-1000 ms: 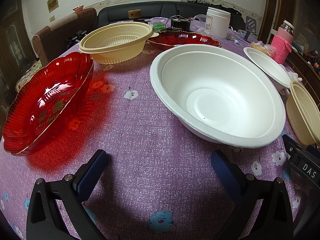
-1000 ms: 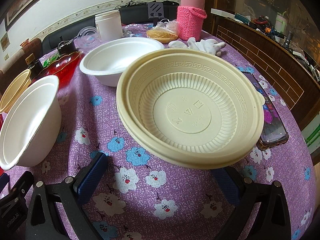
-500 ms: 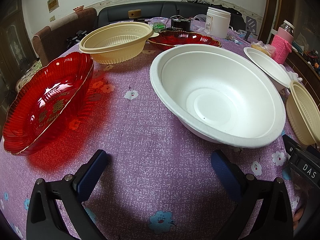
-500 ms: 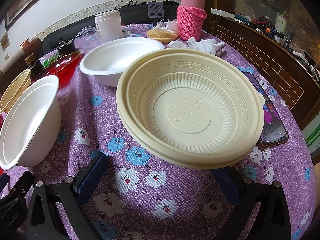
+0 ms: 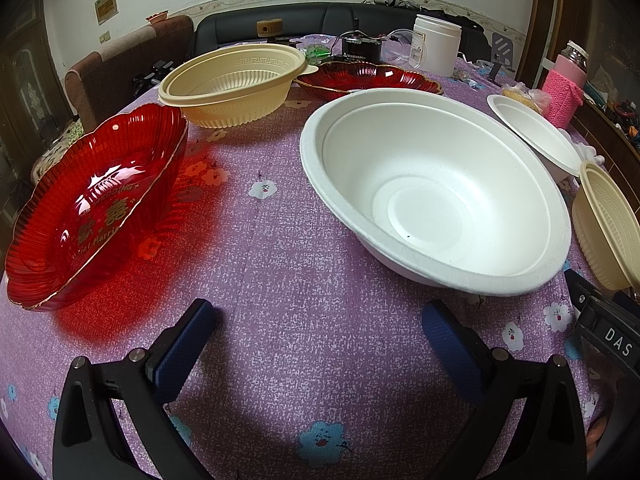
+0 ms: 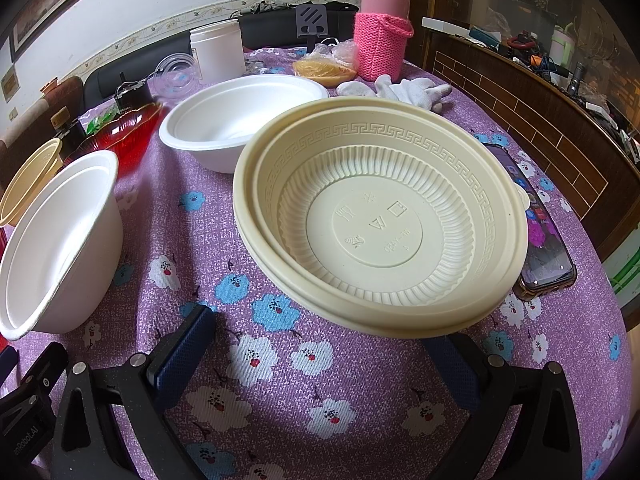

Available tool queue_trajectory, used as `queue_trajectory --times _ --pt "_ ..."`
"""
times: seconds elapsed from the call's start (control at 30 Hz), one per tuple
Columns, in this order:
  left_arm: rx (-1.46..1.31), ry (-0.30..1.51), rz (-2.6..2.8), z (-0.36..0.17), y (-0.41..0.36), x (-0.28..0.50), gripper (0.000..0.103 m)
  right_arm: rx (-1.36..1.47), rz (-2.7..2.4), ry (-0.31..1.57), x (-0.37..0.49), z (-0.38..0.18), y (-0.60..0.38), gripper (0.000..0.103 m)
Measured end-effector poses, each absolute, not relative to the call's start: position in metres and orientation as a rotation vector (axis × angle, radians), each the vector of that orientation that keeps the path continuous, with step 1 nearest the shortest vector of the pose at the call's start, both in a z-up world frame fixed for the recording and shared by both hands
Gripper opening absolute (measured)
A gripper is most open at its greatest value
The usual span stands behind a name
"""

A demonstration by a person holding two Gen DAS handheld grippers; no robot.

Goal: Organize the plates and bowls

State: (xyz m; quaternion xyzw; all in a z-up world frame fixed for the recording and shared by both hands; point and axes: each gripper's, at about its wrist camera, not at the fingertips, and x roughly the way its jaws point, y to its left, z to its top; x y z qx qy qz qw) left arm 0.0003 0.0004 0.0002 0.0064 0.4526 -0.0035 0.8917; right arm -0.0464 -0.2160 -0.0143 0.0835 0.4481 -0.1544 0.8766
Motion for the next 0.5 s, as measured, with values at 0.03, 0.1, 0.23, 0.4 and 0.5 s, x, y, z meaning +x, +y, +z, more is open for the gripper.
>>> queue_trajectory --times 0.03,0.1,0.23,0.4,0.5 --pt "0.013 0.939 -0.007 0.0002 0.0004 0.0003 0.103 0.174 -0.322 0.935 -0.0465 -0.0142 -0.2161 0.102" --pt "0.013 0.939 -0.007 0.0002 0.0005 0.0003 0.103 0.174 -0.322 0.935 -0.0463 -0.0143 -0.2159 0.102" --pt "0.013 0.939 -0.007 0.0002 0.0005 0.0003 0.103 0.174 -0.322 0.935 -0.0463 -0.0143 -0.2158 0.102" --pt "0.019 0.942 -0.013 -0.0009 0.0022 -0.002 0.103 0.174 -0.322 0.935 -0.0465 -0.0143 -0.2162 0.102" --pt "0.039 0.95 -0.046 0.002 0.0001 -0.0059 0.103 0.174 -0.322 0.935 -0.0463 -0.0143 -0.2158 0.102"
